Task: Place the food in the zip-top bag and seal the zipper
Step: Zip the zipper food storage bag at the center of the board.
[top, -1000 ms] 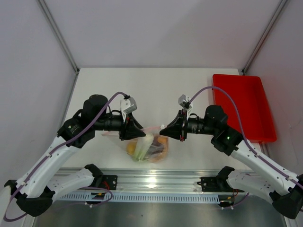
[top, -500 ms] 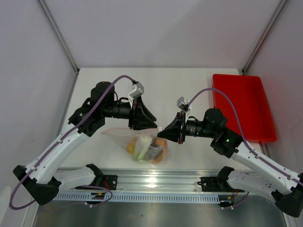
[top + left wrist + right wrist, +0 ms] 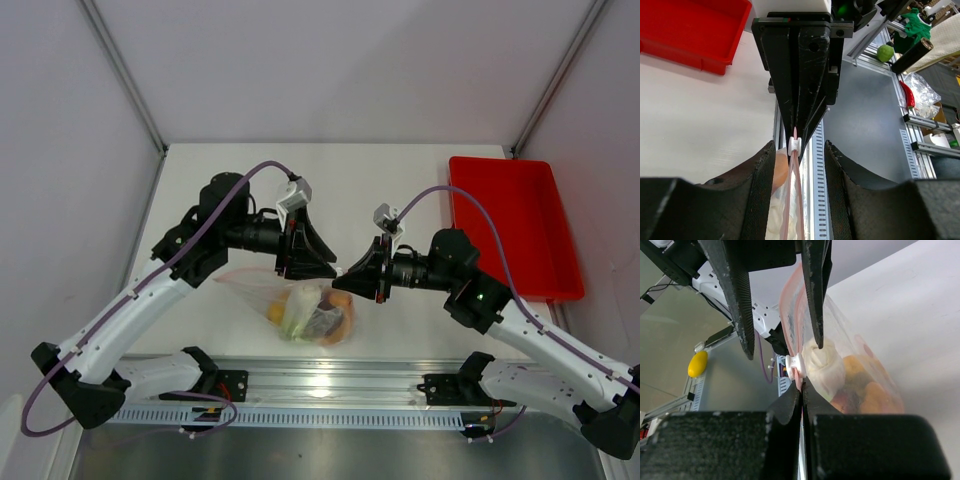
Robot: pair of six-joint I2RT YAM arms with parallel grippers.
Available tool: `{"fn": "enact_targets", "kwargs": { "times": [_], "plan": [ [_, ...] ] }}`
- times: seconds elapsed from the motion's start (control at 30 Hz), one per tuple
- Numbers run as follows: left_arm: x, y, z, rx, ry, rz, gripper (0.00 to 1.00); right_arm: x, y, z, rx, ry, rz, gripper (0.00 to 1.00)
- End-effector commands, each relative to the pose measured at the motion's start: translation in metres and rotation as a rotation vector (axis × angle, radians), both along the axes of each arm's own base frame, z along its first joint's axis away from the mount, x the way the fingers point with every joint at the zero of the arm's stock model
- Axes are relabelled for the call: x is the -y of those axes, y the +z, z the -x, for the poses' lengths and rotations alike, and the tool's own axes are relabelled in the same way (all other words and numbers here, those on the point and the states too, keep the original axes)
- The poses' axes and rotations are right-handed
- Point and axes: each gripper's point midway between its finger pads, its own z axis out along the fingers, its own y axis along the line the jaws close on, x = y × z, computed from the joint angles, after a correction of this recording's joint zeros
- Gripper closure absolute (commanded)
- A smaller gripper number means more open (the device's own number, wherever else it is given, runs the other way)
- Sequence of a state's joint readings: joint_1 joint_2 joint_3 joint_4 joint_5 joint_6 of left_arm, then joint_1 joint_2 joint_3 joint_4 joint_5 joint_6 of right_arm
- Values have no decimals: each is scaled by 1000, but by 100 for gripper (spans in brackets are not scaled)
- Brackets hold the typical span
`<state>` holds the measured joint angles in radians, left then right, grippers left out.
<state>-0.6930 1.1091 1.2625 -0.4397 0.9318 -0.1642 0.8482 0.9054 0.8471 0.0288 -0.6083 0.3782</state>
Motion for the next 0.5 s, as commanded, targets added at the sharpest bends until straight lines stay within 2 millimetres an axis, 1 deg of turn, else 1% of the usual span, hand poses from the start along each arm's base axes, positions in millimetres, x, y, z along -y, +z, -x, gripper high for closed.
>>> {"fn": "enact_targets", "kwargs": {
  "times": [0.0, 0.1, 0.23, 0.4, 0.47],
  "plan": [
    [-1, 10, 10, 52, -42, 32, 54, -1, 34, 0, 49, -5, -88, 100],
    [0, 8, 10, 57, -46, 28, 60, -3, 35, -1, 36, -5, -84, 100],
    [2, 6, 8, 58, -44, 23, 57, -4, 37, 1, 29, 8, -91, 100],
    [3, 5, 9, 60, -44, 16, 57, -3, 41, 1, 32, 2, -98, 100],
    [4, 1, 7, 57, -36, 2, 57, -3, 43, 2, 32, 9, -106, 100]
  ]
}}
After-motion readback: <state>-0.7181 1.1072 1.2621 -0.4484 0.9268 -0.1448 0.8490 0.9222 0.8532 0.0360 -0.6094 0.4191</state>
